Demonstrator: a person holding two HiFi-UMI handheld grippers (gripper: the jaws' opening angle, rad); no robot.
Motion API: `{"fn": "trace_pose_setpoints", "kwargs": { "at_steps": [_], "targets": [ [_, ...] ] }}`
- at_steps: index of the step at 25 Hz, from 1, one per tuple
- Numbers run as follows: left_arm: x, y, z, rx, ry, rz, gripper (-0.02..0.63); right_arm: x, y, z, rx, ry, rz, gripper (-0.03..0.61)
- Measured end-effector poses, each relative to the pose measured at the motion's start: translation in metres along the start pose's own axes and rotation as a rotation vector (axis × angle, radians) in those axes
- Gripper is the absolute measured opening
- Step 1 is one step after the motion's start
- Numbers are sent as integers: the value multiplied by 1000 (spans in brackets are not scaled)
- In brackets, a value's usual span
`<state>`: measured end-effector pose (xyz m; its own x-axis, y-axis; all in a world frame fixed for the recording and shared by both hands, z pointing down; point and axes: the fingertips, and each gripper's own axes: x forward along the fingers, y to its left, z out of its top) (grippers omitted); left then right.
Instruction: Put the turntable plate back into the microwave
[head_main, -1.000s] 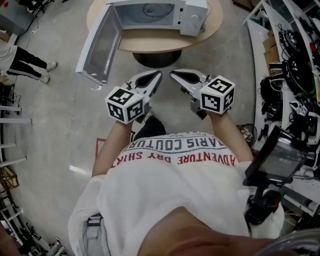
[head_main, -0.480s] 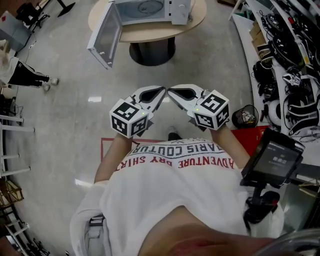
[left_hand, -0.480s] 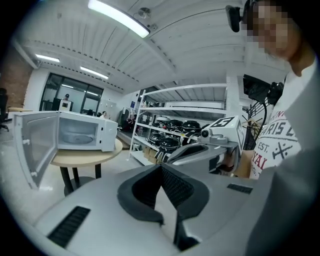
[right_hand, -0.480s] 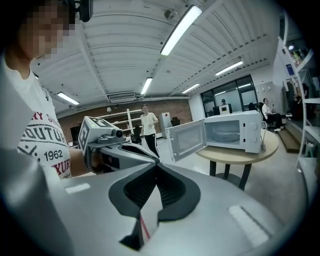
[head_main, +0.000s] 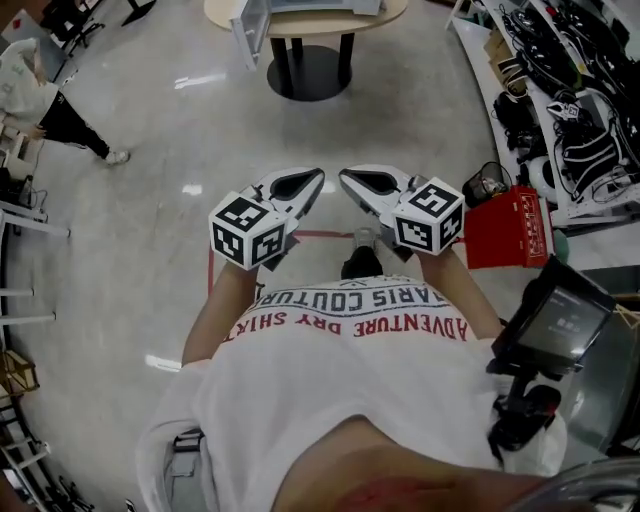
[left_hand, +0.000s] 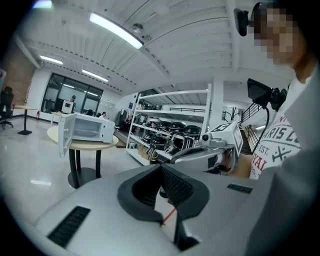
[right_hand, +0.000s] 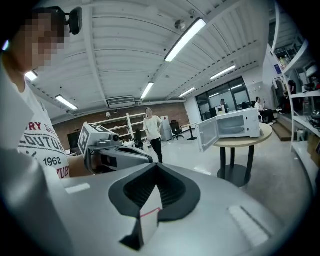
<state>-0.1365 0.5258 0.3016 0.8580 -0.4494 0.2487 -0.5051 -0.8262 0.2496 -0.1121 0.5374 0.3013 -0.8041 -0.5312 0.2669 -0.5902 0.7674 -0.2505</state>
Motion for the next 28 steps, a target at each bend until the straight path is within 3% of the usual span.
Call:
{"fn": "trace_pose_setpoints", "kwargs": {
  "at_steps": [8, 14, 21, 25, 28],
  "targets": [
    [-75, -92, -5, 13, -38, 10, 0, -51, 102, -2, -47, -3, -11, 2],
    [-83, -177, -43, 8, -45, 61, 0, -126, 143, -42, -63, -11, -2, 2],
    [-87, -310, -71, 12, -44, 82, 0, -240, 198, -91, -71, -16, 1, 2],
    [-80, -341, -62, 54, -51, 87, 0, -270, 205, -82, -123, -41, 2, 2],
    [-87, -348, -30, 63, -55, 94, 0, -280, 214, -51, -127, -53, 6, 2]
  ]
}}
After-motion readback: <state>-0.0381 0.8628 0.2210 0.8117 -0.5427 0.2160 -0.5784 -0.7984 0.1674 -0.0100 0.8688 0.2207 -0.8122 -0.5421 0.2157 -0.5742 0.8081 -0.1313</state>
